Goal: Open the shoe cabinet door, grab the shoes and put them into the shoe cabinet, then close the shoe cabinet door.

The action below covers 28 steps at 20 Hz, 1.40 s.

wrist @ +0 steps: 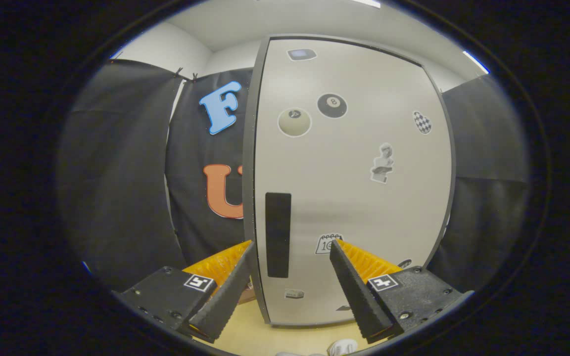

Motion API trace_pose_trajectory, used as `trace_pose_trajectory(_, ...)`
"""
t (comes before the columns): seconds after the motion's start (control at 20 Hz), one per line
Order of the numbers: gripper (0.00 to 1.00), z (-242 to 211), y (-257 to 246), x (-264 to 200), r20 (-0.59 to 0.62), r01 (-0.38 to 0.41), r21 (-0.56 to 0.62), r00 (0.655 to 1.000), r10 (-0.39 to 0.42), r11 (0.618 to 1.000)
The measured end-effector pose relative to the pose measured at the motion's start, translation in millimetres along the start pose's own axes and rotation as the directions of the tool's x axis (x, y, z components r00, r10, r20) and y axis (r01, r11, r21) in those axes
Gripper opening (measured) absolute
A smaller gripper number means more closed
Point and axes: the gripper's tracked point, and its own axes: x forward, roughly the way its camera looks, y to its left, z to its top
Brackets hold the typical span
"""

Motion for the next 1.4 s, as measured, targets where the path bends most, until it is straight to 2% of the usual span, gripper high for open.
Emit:
trace_pose_trajectory(0.2, 0.95, -12.1, 5.8, 35.2, -0.033, 0.013, 0.007, 0.999, -0.012, 1.000)
trace_pose_trajectory(0.3, 0.89, -16.8, 9.4, 45.6, -0.052, 0.010, 0.015, 0.999, -0.009, 1.000)
trace_pose_trajectory(0.4, 0.75, -19.7, 12.5, 52.7, -0.061, 0.011, 0.030, 0.998, -0.009, 0.999)
trace_pose_trajectory(0.55, 0.45, -19.2, 10.7, 55.3, -0.046, 0.042, 0.028, 0.998, -0.041, 0.999)
trace_pose_trajectory(0.65, 0.40, -20.7, 8.7, 55.0, -0.045, 0.056, 0.018, 0.997, -0.055, 0.998)
trace_pose_trajectory(0.85, 0.34, -21.6, 7.9, 50.3, -0.077, 0.055, 0.028, 0.996, -0.052, 0.998)
trace_pose_trajectory(1.0, 0.29, -23.1, 9.4, 38.6, -0.079, 0.019, 0.033, 0.997, -0.016, 0.999)
trace_pose_trajectory(1.4, 0.24, -27.0, -1.9, -22.9, -0.094, -0.068, 0.048, 0.993, 0.073, 0.997)
